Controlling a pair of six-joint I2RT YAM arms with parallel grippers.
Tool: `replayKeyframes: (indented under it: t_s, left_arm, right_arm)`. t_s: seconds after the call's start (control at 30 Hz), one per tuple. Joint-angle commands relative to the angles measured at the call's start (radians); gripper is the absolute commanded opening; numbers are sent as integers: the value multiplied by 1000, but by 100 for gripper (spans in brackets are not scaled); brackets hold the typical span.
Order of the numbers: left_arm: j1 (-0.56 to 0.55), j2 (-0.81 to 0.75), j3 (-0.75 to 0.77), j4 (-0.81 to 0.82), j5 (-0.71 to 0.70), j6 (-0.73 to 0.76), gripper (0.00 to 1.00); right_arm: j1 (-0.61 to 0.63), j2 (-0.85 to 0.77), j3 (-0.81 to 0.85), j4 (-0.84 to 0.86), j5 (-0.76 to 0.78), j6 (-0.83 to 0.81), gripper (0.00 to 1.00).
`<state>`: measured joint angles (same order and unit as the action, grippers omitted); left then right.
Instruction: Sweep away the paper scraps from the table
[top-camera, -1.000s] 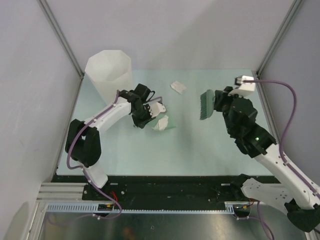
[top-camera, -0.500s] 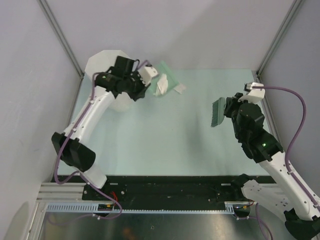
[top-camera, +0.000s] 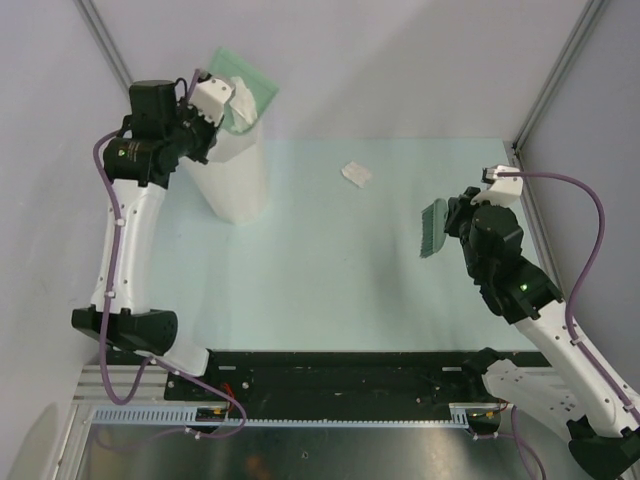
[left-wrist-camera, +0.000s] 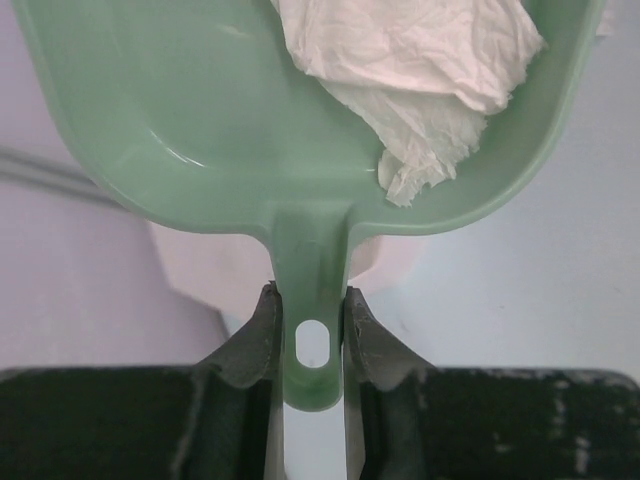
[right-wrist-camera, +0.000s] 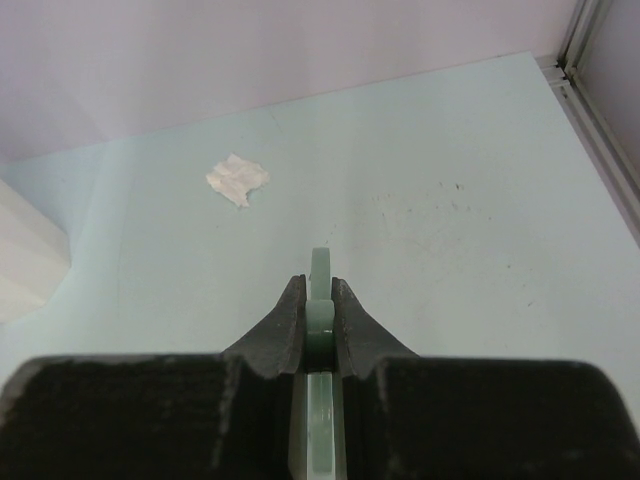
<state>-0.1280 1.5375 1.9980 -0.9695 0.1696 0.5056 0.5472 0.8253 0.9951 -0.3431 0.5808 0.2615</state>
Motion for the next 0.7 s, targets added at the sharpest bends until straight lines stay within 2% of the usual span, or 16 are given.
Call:
replayKeyframes:
  t_s: [0.0, 0.13, 0.2, 0.27, 0.4, 0.47, 0.5, 0.53, 0.57, 0.6, 0.63, 0.67]
  left_arm:
    - [39, -28, 54, 9, -212, 62, 0]
    - [56, -16, 64, 12, -421, 170, 0]
    - [56, 7, 74, 15, -568, 215, 0]
    - [53, 22, 94, 26, -713, 290, 0]
    - [13, 38, 76, 90, -904, 491, 0]
    - [-5, 18, 1, 213, -955, 575, 0]
    - [-21, 4, -40, 276, -1002, 684, 0]
    - [-27, -10, -135, 423, -1031, 747, 0]
    - [-38, -36, -184, 505, -1054, 816, 0]
    - [-42, -49, -236, 594, -1088, 965, 0]
    - [-45, -65, -340, 793, -1094, 1046, 0]
    - [-51, -89, -387, 880, -1096, 1121, 0]
  right_arm:
    - [-6, -5, -3, 18, -9, 15, 0]
    - [-7, 1, -7, 18, -12, 15, 0]
    - [-9, 6, -9, 23, -16, 16, 0]
    - [-7, 11, -10, 32, -25, 18, 0]
    - [-7, 23, -12, 47, -44, 19, 0]
    - [-7, 32, -12, 52, -53, 24, 0]
    - [-7, 34, -12, 53, -58, 24, 0]
    - [-7, 35, -12, 55, -59, 27, 0]
    - [-7, 37, -12, 53, -62, 28, 0]
    - [-7, 37, -13, 52, -68, 30, 0]
    - [-7, 37, -13, 50, -70, 30, 0]
    - [-7, 37, -13, 50, -68, 30, 0]
